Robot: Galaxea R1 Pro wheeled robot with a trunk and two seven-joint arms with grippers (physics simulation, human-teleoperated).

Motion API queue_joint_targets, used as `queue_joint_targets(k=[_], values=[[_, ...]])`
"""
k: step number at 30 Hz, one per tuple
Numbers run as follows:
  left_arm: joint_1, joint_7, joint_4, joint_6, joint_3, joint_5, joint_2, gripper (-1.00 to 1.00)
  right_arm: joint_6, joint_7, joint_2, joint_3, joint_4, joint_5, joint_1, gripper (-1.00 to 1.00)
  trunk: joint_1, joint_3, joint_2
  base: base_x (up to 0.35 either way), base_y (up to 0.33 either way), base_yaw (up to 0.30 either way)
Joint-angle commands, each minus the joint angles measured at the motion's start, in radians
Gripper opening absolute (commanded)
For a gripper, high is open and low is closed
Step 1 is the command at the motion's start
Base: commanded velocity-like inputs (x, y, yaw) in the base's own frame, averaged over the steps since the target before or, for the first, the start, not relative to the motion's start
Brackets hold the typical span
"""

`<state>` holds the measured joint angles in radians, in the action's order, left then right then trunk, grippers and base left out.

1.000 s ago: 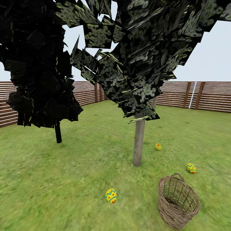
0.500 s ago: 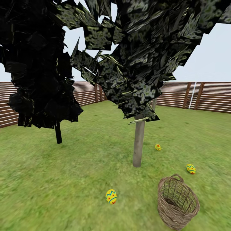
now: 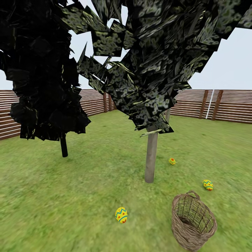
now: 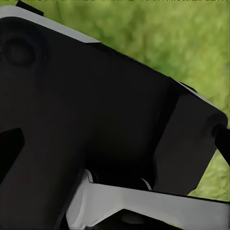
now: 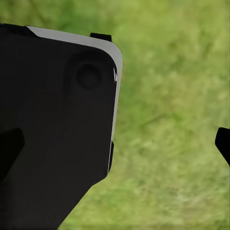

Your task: Take the three Easter eggs out of the wicker basket on the lawn in the garden, then place them on the lawn next to a single tree (choose any tree) so that all three eggs are next to the same tree and none are left in the basket.

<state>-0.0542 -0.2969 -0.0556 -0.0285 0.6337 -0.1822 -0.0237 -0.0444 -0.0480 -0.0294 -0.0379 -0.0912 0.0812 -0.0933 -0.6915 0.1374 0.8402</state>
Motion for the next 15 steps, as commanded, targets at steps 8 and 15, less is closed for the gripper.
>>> queue_joint_targets(k=[8, 15], values=[[-0.001, -0.008, 0.0, -0.001, 0.009, -0.009, 0.001, 1.0, -0.005, -0.004, 0.0, -0.003, -0.004, 0.009, -0.002, 1.0, 0.008, -0.005, -0.013, 0.0, 0.0, 0.0], [-0.001, -0.005, 0.009, 0.001, 0.011, -0.005, -0.025, 1.0, -0.005, -0.004, 0.0, -0.003, -0.004, 0.008, -0.002, 1.0, 0.008, -0.005, -0.013, 0.0, 0.0, 0.0]])
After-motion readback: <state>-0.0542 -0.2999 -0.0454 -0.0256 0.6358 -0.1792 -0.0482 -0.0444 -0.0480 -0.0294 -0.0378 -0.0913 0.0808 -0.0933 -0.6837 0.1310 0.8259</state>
